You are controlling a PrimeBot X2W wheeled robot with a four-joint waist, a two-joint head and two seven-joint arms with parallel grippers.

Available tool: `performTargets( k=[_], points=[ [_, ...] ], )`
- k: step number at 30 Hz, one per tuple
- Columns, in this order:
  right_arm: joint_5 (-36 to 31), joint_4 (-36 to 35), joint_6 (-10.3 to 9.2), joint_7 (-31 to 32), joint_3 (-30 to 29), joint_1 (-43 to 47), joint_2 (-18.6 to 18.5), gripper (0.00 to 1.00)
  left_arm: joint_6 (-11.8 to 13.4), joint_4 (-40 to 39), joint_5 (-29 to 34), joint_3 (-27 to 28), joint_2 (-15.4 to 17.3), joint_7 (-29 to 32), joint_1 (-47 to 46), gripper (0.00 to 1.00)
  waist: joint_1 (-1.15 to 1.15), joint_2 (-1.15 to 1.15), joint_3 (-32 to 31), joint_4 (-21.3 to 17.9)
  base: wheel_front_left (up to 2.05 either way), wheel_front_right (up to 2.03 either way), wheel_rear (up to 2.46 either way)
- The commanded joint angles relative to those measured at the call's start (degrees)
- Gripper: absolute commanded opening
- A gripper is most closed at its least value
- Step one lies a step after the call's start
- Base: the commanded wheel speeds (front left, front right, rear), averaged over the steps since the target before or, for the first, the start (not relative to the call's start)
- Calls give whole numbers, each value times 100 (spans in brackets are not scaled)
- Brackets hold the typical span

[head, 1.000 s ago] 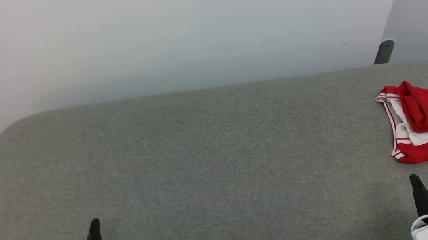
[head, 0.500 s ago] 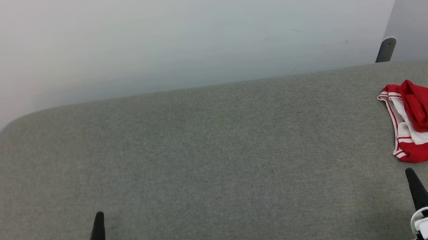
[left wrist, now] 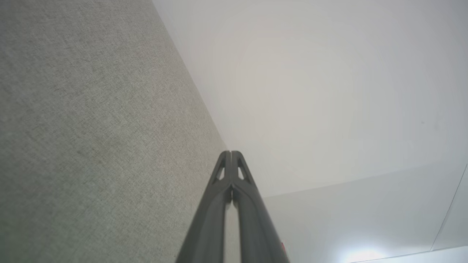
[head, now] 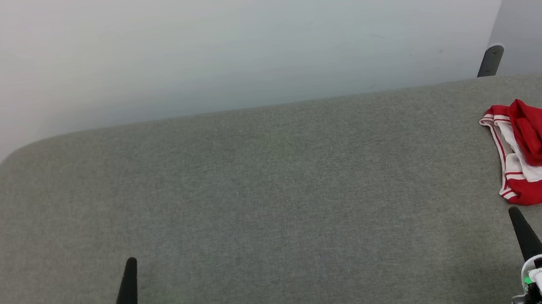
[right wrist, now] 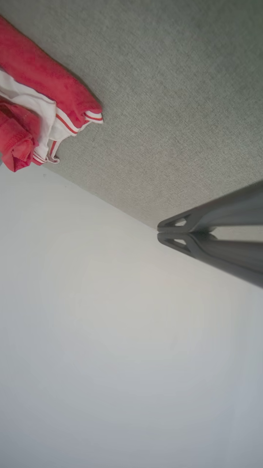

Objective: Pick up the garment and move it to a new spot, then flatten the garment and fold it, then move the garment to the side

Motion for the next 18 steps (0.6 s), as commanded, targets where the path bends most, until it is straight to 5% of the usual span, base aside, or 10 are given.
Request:
performTargets(
  k=[1,18],
  points=[
    [104,-23,-1,31,-20,-85,8,0,-13,-26,-87,25,6,18,-88,0,0,0,2,1,0,0,0],
    [976,14,-2,248,-35,-206,81,0,-15,4,-788,54,-110,242,-242,0,0,0,55,19,0,0,0]
  ],
)
